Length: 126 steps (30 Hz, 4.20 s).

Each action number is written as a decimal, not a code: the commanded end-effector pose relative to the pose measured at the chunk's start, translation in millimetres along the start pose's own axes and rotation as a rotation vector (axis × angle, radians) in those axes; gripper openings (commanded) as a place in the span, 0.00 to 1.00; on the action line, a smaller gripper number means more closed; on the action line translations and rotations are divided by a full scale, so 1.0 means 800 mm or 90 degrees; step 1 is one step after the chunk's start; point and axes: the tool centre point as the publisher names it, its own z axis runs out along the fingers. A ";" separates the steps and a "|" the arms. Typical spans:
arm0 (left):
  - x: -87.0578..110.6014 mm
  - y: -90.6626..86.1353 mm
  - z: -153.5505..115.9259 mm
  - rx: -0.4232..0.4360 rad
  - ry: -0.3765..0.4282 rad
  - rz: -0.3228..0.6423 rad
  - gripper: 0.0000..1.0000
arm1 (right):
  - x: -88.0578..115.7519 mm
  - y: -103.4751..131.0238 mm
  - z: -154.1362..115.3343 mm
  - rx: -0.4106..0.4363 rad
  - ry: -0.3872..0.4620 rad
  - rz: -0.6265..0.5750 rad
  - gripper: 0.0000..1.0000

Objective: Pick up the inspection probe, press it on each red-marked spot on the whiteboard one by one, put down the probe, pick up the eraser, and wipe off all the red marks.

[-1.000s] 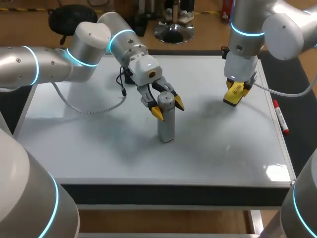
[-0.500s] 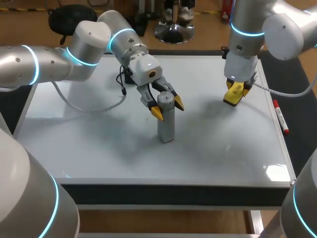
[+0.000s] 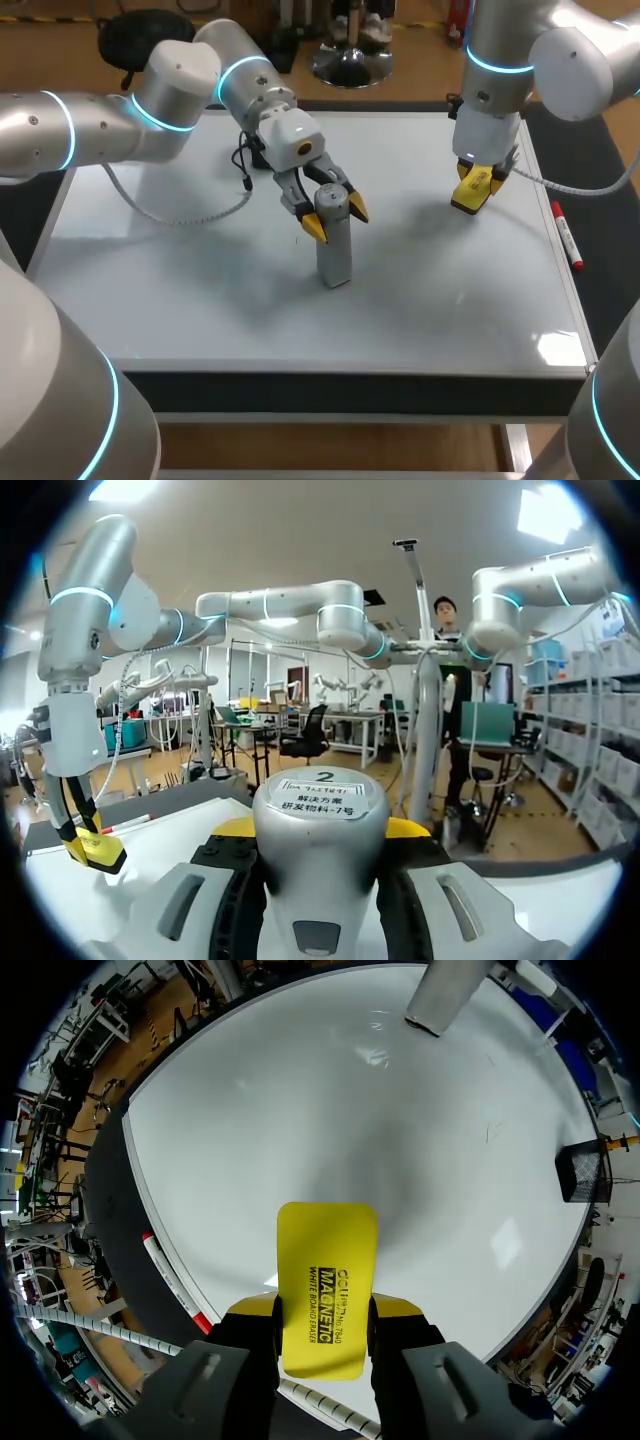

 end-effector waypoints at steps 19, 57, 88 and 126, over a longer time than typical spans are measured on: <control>0.018 -0.057 -0.086 -0.049 -0.040 0.024 0.00 | 0.000 -0.001 -0.001 0.000 0.002 -0.001 0.00; 0.065 -0.079 -0.257 -0.056 -0.094 0.012 0.00 | 0.000 -0.001 -0.001 0.000 0.002 -0.001 0.00; 0.118 -0.047 -0.345 -0.028 -0.140 -0.035 0.00 | 0.000 -0.001 -0.001 0.000 0.002 -0.001 0.00; 0.118 -0.047 -0.346 -0.029 -0.144 -0.036 0.00 | -0.008 0.024 -0.008 0.043 0.034 -0.058 0.00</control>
